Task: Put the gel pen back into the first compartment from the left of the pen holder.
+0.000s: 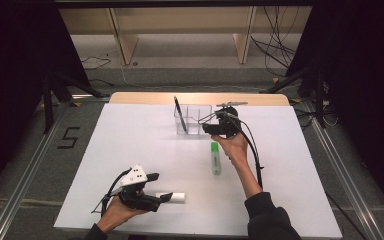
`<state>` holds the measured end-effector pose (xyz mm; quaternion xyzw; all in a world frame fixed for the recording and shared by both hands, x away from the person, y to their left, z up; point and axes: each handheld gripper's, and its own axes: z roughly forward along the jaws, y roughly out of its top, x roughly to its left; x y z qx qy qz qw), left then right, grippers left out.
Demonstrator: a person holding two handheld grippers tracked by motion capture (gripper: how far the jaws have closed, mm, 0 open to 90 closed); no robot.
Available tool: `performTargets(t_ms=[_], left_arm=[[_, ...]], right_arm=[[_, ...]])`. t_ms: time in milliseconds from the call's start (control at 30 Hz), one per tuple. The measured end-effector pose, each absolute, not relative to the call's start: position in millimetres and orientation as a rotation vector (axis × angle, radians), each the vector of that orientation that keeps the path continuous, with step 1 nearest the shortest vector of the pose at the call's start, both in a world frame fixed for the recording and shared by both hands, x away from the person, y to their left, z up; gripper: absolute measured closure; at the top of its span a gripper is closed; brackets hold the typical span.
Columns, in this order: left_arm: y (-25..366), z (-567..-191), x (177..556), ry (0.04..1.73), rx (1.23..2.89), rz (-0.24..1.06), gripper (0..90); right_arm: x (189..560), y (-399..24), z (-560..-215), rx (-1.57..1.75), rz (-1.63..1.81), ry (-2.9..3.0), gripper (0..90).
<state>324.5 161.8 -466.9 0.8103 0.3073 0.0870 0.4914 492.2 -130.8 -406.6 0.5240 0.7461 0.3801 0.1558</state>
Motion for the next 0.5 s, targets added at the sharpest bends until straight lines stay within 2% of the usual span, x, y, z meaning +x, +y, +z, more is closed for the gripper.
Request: performTargets(t_ms=[500], left_arm=[[163,-466,328,0.771,1.939,0.188,15.2]], right_arm=[[479,-136,-419,1.553,1.024,2.161,35.9]])
